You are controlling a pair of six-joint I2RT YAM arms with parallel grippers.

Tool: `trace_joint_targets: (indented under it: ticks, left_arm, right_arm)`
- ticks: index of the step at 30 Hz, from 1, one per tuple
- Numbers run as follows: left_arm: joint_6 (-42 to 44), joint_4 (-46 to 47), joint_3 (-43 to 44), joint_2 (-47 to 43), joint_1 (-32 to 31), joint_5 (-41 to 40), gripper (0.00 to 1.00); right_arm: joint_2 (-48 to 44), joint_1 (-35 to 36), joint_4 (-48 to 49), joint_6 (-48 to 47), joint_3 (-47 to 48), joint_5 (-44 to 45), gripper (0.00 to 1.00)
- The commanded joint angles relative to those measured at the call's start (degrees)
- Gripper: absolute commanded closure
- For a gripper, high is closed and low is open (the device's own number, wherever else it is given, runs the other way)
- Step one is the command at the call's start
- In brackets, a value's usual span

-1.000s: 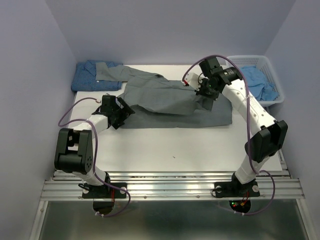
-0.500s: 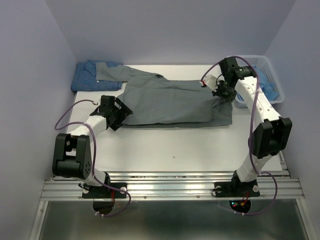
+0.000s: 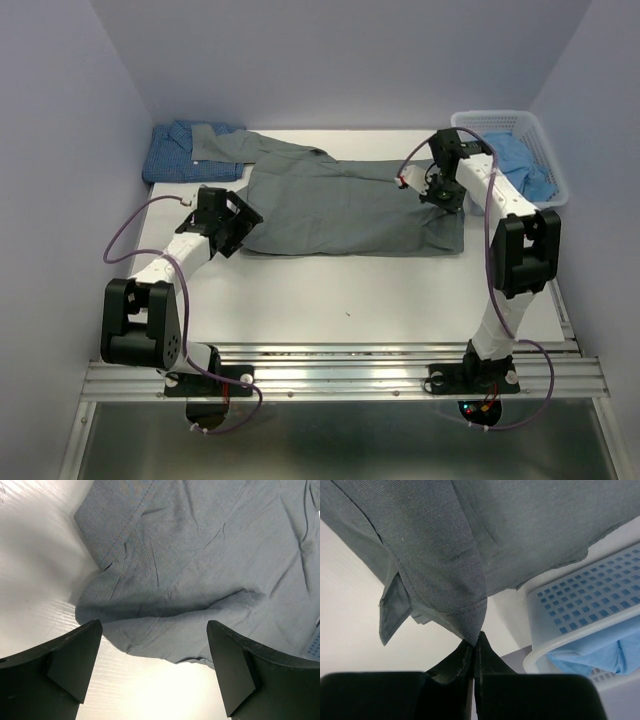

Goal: Fold and stack the long sleeve shirts
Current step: Fold the shirt

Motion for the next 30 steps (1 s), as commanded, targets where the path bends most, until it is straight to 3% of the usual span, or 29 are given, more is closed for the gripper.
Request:
trace_joint_targets:
  ticks: [1, 3, 6, 7, 8, 9, 15, 18, 20, 21, 23, 25, 26, 28, 30]
  left_arm:
    - [0.5, -1.0, 1.8, -2.5, -0.3, -1.5, 0.01]
    - [0.6, -0.9, 2.1, -2.6, -0.4, -1.6, 0.01]
    - [1.2, -0.9, 3.1, -2.6, -0.6, -1.8, 0.01]
    - [1.6, -1.0, 3.8, -2.5, -0.6, -1.5, 0.01]
    - [1.8, -1.1, 4.1, -2.5, -0.6, -1.4, 0.01]
    - [1.9, -1.2, 4.5, -2.3, -0.7, -1.3, 0.01]
    - [2.3, -0.6, 8.0, -2.3, -3.2, -1.4, 0.01]
    - [2.6, 1.2, 10.1, -0.3, -5.6, -0.8, 0.01]
    - [2.7, 2.8, 11.9, 2.0, -7.5, -0.1, 0.01]
    - [2.9, 3.8, 13.0, 3.7, -8.7, 0.2, 0.01]
    - [3.4, 4.0, 14.1, 5.4, -9.5, 1.2, 0.01]
    - [3.7, 4.7, 14.3, 7.1, -10.4, 3.2, 0.01]
    - [3.6, 5.5, 13.6, 7.7, -11.4, 3.7, 0.01]
    - [3.7, 7.7, 12.8, 8.7, -12.2, 5.5, 0.01]
    - [3.9, 8.4, 11.7, 10.5, -12.1, 6.9, 0.01]
  right_arm:
    - [1.4, -1.3, 2.5, -13.8, -1.8, 3.8, 0.95]
    - [2.0, -1.3, 4.6, -13.9, -3.0, 5.4, 0.93]
    - [2.9, -1.8, 13.4, -12.4, -5.1, 7.3, 0.61]
    - [2.9, -1.8, 15.3, -11.2, -5.4, 8.7, 0.32]
    - [2.7, -1.8, 16.5, -10.7, -4.9, 9.2, 0.14]
    - [2.5, -1.8, 17.7, -10.3, -4.1, 9.4, 0.02]
    - [-4.8, 1.5, 11.6, -7.7, 2.9, 7.5, 0.0]
    - [-8.0, 2.7, 14.4, -1.2, 3.9, 2.9, 0.0]
    - [-10.4, 3.5, 21.2, 12.5, 5.0, -3.6, 0.0]
    - [-10.7, 3.5, 23.1, 25.7, 6.7, -8.9, 0.0]
    - [-10.7, 3.5, 27.4, 39.3, 7.3, -12.1, 0.0]
    - [-10.8, 3.5, 29.3, 51.1, 6.2, -19.1, 0.0]
    - [-10.9, 3.5, 32.0, 62.7, 3.5, -23.5, 0.0]
    - [-10.8, 3.5, 34.5, 74.6, -2.2, -30.1, 0.0]
    - [-11.9, 5.3, 41.4, 79.1, -8.8, -37.2, 0.0]
